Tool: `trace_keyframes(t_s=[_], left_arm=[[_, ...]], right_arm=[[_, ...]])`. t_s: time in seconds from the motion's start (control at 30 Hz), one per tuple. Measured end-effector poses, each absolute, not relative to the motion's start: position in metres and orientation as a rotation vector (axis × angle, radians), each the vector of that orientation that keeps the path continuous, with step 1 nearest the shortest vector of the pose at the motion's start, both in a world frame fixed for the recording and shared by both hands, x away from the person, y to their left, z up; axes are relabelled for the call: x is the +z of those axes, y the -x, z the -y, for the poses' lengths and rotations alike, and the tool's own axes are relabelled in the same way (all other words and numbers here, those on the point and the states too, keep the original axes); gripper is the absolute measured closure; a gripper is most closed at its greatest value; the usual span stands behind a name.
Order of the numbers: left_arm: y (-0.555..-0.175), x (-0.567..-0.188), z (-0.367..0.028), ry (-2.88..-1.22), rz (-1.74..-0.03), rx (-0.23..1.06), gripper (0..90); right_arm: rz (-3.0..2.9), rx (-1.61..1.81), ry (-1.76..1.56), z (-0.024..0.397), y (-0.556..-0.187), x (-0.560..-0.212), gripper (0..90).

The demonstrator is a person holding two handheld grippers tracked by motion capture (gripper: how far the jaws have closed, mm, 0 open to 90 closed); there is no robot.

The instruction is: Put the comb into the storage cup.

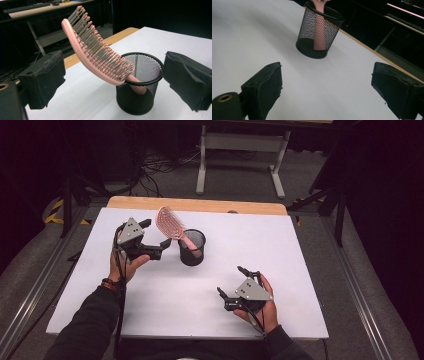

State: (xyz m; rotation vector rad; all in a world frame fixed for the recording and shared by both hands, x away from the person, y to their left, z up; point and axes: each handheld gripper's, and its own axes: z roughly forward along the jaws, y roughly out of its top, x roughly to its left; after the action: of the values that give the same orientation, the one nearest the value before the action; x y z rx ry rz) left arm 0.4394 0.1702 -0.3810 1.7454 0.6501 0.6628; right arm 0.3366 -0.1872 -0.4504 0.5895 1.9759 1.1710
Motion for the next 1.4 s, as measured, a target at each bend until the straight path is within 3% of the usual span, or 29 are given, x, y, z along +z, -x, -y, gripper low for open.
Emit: trace_keyframes(t_s=[1.4], left_arm=[[-0.391,-0.406,-0.167,-1.846,-0.477,0.726,6.1]], right_arm=[[-1.974,1.173,-0.605,0.189,-0.338,-0.450,7.5]])
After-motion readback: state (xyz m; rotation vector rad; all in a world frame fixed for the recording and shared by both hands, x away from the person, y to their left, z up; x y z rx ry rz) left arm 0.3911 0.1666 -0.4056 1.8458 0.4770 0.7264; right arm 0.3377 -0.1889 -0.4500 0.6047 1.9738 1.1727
